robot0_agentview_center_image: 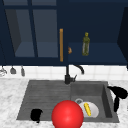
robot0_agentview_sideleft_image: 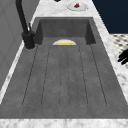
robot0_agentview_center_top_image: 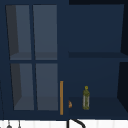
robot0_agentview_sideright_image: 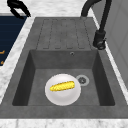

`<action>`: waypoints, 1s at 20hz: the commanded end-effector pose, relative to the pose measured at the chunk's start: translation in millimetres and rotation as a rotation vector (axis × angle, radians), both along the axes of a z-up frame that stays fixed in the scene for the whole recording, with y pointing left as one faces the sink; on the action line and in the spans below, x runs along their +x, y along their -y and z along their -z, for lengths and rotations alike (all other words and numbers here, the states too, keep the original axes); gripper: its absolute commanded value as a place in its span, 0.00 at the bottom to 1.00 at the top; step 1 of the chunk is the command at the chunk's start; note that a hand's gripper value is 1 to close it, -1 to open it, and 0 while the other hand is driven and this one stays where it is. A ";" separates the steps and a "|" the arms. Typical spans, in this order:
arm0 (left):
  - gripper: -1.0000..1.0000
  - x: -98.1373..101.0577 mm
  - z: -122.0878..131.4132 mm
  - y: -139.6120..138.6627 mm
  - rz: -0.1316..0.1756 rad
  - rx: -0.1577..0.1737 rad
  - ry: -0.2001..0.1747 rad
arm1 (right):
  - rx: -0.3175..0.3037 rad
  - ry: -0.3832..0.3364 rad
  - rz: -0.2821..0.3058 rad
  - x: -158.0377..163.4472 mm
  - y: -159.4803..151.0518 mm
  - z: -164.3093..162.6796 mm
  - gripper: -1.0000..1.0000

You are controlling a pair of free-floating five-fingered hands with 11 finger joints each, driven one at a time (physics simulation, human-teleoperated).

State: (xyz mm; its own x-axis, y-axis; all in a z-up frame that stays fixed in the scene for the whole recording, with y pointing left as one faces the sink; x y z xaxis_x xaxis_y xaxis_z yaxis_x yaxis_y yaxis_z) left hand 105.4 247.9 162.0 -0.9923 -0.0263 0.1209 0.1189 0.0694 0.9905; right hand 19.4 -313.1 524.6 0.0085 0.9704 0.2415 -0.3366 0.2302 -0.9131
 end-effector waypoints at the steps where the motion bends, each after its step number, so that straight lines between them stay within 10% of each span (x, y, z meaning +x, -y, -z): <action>1: 0.50 0.0 0.0 0.0 0.000 0.000 0.000 | -0.001 -0.009 -0.004 0.0 0.0 1.2 0.00; 16: 0.50 0.0 0.0 0.0 0.000 0.000 0.000 | -0.051 -0.019 0.019 4.1 8.3 20.1 0.00; 20: 0.50 0.0 0.0 0.0 0.000 0.000 0.000 | -0.040 -0.066 0.143 15.9 -7.3 49.4 0.00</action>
